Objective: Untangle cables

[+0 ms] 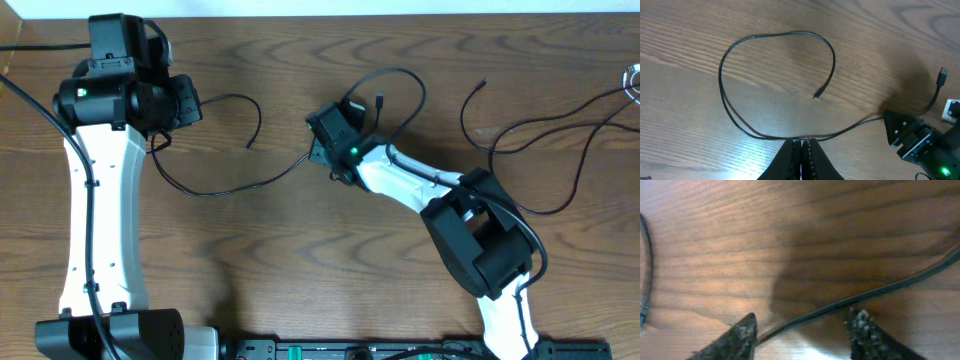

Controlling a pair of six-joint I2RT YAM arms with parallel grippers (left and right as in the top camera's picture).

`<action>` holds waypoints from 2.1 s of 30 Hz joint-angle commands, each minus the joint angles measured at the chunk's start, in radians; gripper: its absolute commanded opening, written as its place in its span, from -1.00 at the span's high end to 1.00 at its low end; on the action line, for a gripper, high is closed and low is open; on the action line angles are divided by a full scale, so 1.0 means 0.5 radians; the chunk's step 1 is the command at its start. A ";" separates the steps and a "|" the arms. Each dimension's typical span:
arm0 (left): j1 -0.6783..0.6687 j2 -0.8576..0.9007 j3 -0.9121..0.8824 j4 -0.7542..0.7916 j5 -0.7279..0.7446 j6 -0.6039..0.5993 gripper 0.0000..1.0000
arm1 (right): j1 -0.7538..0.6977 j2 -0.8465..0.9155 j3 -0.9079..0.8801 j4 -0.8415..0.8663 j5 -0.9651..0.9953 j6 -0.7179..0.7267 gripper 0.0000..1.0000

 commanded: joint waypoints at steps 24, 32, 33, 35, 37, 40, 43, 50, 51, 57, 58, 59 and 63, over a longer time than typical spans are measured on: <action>0.005 0.017 -0.072 -0.028 0.003 0.019 0.83 | 0.005 0.296 0.519 -0.688 -0.091 -0.354 0.08; 0.005 0.017 -0.072 -0.036 0.003 0.019 0.83 | -0.062 0.296 0.869 -0.993 -0.195 -1.042 -0.49; 0.005 0.017 -0.072 -0.036 0.004 0.019 0.83 | -0.072 0.296 0.938 -1.066 -0.250 -1.309 -0.57; 0.005 0.018 -0.072 -0.036 0.004 0.019 0.83 | -0.091 0.296 1.027 -1.179 -0.368 -1.721 -0.72; 0.005 0.020 -0.072 -0.036 0.004 0.019 0.83 | -0.104 0.296 1.083 -1.305 -0.499 -2.123 -0.73; 0.005 0.021 -0.075 -0.036 0.003 0.019 0.83 | -0.124 0.296 1.092 -1.420 -0.640 -2.524 -0.76; 0.005 0.024 -0.076 -0.036 0.004 0.018 0.83 | -0.134 0.297 1.030 -1.494 -0.880 -2.901 -0.77; 0.005 0.024 -0.076 -0.036 0.004 0.018 0.82 | -0.111 0.309 0.883 -1.427 -0.913 -3.077 -0.68; 0.005 0.024 -0.076 -0.036 0.004 0.018 0.83 | -0.112 0.309 0.862 -1.403 -0.912 -3.078 -0.67; 0.005 0.024 -0.076 -0.039 0.004 0.018 0.83 | -0.113 0.312 0.807 -1.349 -0.843 -3.078 -0.64; 0.005 0.024 -0.076 -0.039 0.004 0.018 0.82 | -0.113 0.312 0.807 -1.350 -0.812 -3.078 -0.64; 0.005 0.024 -0.076 -0.038 0.004 0.018 0.82 | -0.111 0.312 0.807 -1.350 -0.784 -3.078 -0.61; 0.005 0.024 -0.076 -0.038 0.004 0.018 0.83 | -0.111 0.343 0.793 -1.347 -0.697 -3.101 -0.46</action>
